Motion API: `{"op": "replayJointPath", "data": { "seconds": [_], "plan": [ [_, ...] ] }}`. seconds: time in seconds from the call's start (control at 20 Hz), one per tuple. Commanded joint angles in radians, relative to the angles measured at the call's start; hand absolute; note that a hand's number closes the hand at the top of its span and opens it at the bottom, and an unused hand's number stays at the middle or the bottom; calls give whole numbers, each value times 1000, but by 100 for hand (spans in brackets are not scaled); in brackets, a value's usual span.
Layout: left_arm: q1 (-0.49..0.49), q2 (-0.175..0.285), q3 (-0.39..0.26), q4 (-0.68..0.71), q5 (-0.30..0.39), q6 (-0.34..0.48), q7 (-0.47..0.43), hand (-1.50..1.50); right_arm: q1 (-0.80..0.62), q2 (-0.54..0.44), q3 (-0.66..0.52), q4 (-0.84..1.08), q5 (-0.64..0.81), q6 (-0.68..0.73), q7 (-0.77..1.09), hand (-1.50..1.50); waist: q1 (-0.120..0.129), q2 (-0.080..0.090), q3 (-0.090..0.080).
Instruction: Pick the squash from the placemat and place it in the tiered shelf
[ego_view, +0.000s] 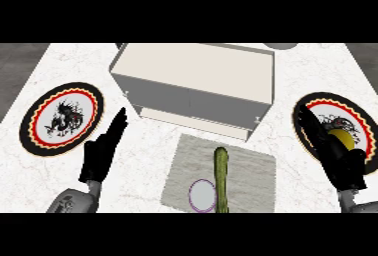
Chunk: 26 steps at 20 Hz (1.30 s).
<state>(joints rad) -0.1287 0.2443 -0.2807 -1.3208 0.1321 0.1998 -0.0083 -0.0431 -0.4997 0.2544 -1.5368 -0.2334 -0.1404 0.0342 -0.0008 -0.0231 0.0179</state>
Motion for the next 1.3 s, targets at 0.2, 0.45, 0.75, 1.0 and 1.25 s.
{"op": "replayJointPath", "data": {
  "seconds": [0.2,0.45,0.75,1.0,1.25],
  "plan": [
    [61,89,174,2,129,3,168,0,129,-10,-150,-209,98,-223,-142,150,-37,9,-19],
    [111,95,165,-70,177,-30,260,0,336,23,-140,-117,183,-370,25,150,-16,17,-17],
    [46,71,202,60,171,-83,220,0,472,-4,-101,-338,185,-231,-96,-150,-12,22,-19],
    [100,102,214,-42,182,-86,262,0,626,-131,-95,-551,149,-95,-41,-150,-11,19,-19],
    [75,67,195,28,145,-84,231,0,565,-162,36,-744,307,-121,275,-150,-7,23,-20]
  ]
}}
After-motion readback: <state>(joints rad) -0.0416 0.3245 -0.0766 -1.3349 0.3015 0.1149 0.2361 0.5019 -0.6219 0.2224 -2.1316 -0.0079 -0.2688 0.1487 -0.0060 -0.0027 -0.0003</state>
